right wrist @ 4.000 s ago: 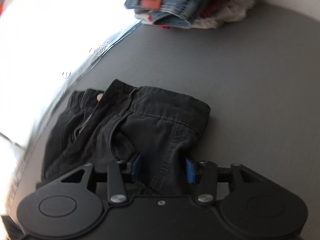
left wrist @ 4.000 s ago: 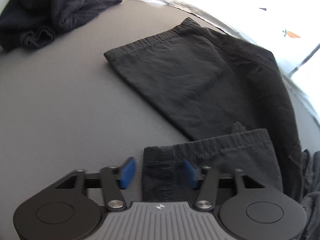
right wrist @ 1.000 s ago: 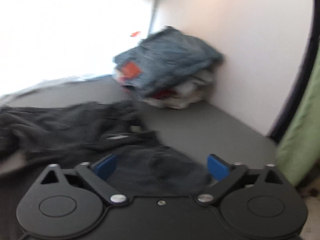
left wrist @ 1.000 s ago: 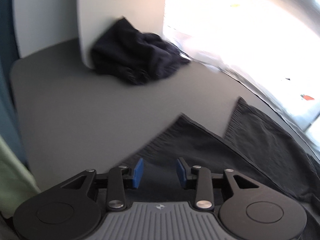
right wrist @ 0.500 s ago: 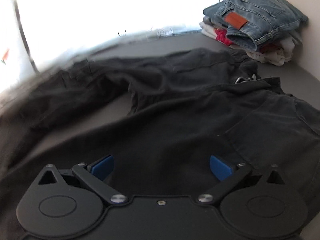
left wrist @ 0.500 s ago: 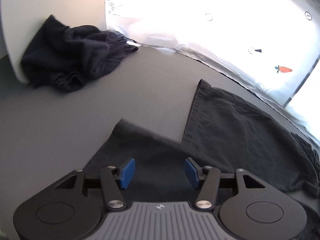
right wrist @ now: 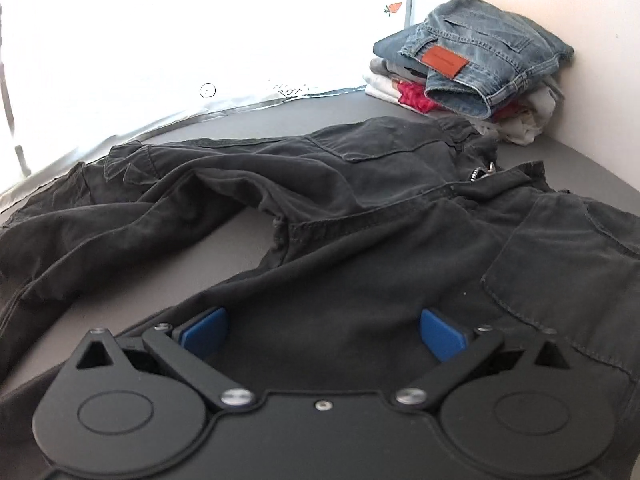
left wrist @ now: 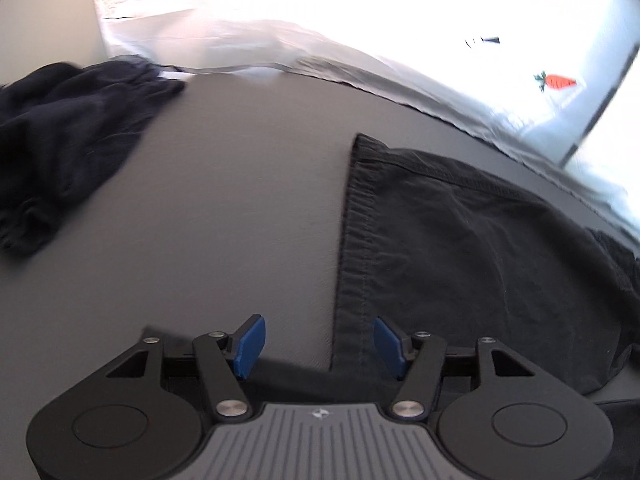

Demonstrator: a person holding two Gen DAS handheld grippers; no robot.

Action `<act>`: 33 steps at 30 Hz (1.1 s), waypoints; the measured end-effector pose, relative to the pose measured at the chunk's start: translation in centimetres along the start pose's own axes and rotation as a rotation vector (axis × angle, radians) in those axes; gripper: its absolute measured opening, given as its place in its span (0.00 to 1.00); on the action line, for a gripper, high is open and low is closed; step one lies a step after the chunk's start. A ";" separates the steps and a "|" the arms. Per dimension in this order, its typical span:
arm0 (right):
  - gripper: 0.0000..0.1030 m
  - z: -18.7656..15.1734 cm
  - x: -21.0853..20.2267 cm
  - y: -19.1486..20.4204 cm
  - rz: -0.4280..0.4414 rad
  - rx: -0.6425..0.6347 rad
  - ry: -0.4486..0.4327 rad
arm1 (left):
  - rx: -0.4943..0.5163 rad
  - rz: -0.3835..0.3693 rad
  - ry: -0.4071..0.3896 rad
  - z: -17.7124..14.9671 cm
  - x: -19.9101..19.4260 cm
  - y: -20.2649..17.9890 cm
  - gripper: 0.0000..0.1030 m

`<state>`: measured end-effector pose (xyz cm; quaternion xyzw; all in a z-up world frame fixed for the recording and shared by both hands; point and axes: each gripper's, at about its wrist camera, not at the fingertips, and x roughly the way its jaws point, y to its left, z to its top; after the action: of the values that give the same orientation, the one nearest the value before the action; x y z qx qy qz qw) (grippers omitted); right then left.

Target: Fold clothes

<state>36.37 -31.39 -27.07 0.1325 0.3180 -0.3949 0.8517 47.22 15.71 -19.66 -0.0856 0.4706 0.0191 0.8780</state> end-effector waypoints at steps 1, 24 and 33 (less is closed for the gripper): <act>1.00 0.0 0.0 0.0 0.000 0.000 0.000 | 0.005 -0.007 0.006 0.2 0.6 -0.3 0.60; 1.00 0.2 0.3 -0.1 -0.004 -0.002 0.000 | 0.110 -0.008 -0.070 3.3 1.4 -3.1 0.09; 1.00 0.3 0.2 -0.3 -0.003 -0.003 0.004 | 0.111 0.082 -0.229 9.2 -1.4 -2.6 0.08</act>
<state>36.44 -31.86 -26.95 0.1315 0.3207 -0.3955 0.8506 54.30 14.75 -13.21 -0.0149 0.3706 0.0386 0.9279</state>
